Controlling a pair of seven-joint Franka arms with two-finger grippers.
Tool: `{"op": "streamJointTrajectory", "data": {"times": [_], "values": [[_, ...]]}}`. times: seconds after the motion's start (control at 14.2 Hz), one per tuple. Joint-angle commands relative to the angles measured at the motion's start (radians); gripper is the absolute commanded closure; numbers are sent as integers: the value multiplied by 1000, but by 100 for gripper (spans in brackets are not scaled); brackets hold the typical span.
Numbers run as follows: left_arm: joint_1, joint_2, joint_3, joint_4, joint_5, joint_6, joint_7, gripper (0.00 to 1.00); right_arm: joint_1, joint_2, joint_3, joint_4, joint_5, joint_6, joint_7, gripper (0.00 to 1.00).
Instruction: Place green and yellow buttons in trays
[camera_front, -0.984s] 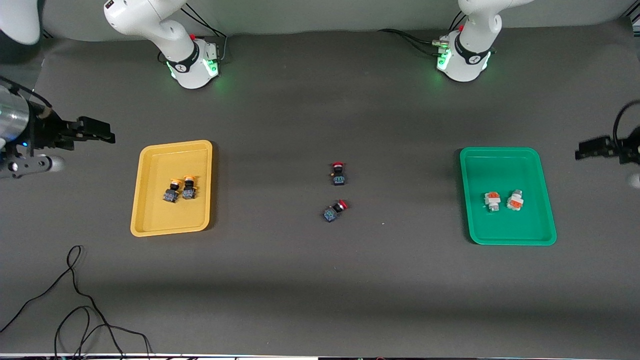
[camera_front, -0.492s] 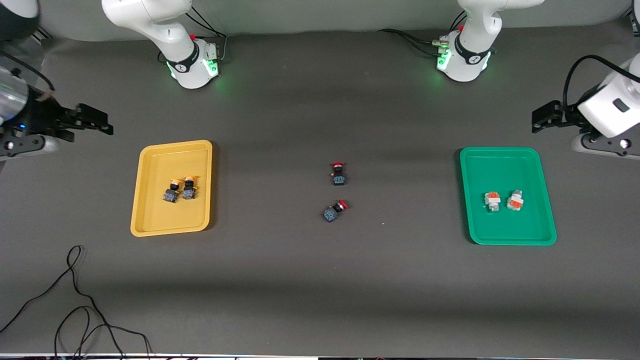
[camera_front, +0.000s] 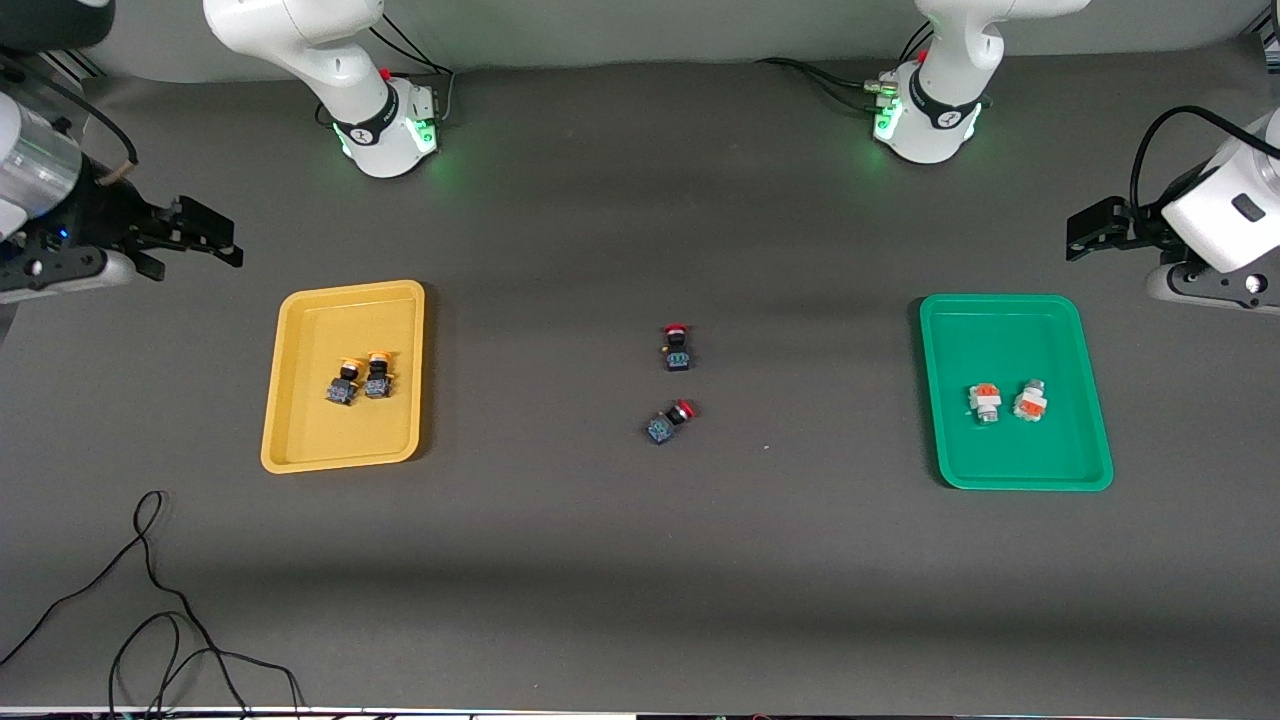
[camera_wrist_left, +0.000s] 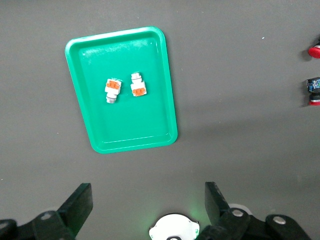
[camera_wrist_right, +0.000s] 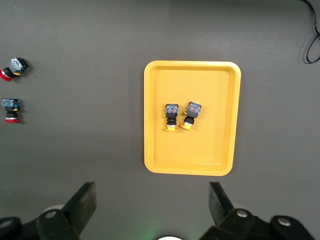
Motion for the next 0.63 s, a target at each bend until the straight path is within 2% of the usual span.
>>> {"op": "streamJointTrajectory", "data": {"times": [0.0, 0.56], "values": [[-12, -20, 12, -10, -6, -10, -7, 0, 6, -29, -1, -21, -12, 7, 62, 0], [-10, -17, 12, 1, -2, -5, -4, 0, 6, -29, 0, -14, -13, -8, 84, 0]]}}
